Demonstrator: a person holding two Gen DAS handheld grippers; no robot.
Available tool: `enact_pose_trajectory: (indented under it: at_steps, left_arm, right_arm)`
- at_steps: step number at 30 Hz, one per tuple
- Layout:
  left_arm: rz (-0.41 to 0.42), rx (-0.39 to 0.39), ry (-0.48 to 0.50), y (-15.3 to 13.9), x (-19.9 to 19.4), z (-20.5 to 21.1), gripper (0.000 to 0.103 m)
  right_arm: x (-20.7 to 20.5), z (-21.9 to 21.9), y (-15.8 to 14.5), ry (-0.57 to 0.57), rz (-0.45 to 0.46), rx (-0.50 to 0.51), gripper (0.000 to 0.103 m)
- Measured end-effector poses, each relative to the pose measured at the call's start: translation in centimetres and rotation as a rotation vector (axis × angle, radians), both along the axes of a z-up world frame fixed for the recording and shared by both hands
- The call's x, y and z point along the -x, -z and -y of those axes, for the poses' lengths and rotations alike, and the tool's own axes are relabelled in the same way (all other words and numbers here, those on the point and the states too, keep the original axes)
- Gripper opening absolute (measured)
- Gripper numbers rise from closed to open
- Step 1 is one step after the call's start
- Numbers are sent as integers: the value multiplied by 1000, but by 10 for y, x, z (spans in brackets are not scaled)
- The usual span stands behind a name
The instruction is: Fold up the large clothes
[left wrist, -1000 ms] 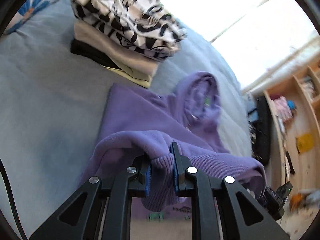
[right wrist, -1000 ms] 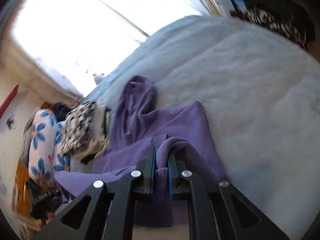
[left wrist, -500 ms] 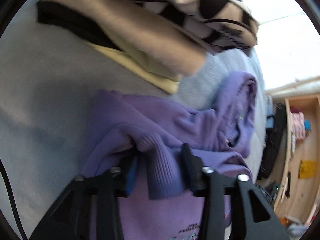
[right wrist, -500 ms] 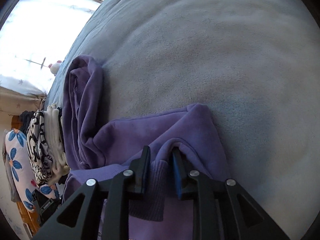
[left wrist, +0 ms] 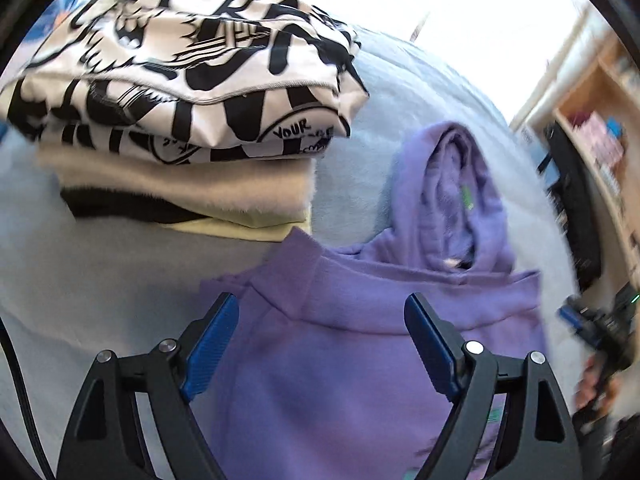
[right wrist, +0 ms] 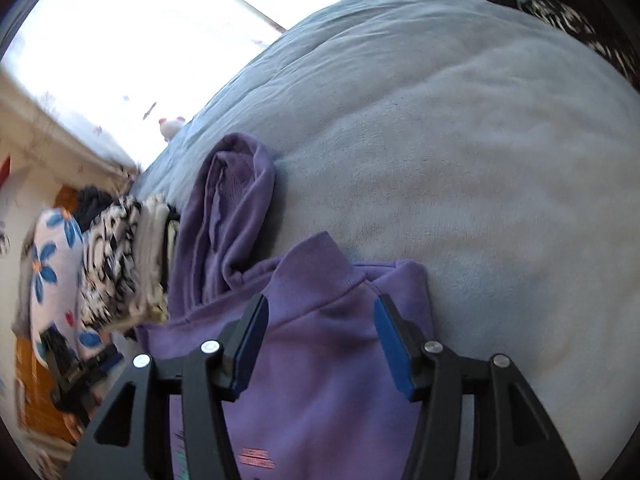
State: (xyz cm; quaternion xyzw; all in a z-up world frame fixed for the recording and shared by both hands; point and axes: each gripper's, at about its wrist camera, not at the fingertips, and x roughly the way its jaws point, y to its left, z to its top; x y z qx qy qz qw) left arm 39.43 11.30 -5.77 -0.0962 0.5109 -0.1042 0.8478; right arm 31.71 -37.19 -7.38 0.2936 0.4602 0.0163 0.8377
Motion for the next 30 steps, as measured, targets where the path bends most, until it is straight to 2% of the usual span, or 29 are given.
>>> enact_pose_trajectory:
  at_steps: [4,8,11,13,15,16,17,18,20,24,28,30]
  left_arm:
    - [22,-124,41,25,-9,7,83]
    - [21,-179,72,50,-19,16,84]
    - [51,-182,85,57,-23,22,83]
    - [70,-182,79,59,-25,23,74]
    - [68,-183,78,62,-28,28,41]
    - [65,-227,51,65,-30,27,31]
    - [56,-225,46,66,-31,25,22]
    - [61,-206,37,66,-30,22,16]
    - [87,-194,26,60,-24,20,12]
    - [162,-186,15,39,-6,18,10]
    - [203,-77,-7,11,3,9,10]
    - [193,-53,-18,9,-3,5,10]
  right_arm:
    - [-7,1,16,-34,7,38,55]
    - [-24,-3,34,-82,10,64,55]
    - [-35,-6,48,-119,1,81,55]
    - [-40,-7,56,-130,4,76,55]
    - [-41,-11,60,-137,14,90,55]
    - [-40,-13,59,-137,18,119,47]
    - [-39,-17,59,-136,14,164,28]
    - [-37,-19,58,-133,9,196,18]
    - [-30,-20,54,-113,21,217,13]
    - [-5,-16,29,-38,91,250,11]
    - [17,-10,-4,46,175,283,10]
    - [13,-10,-4,69,166,316,10]
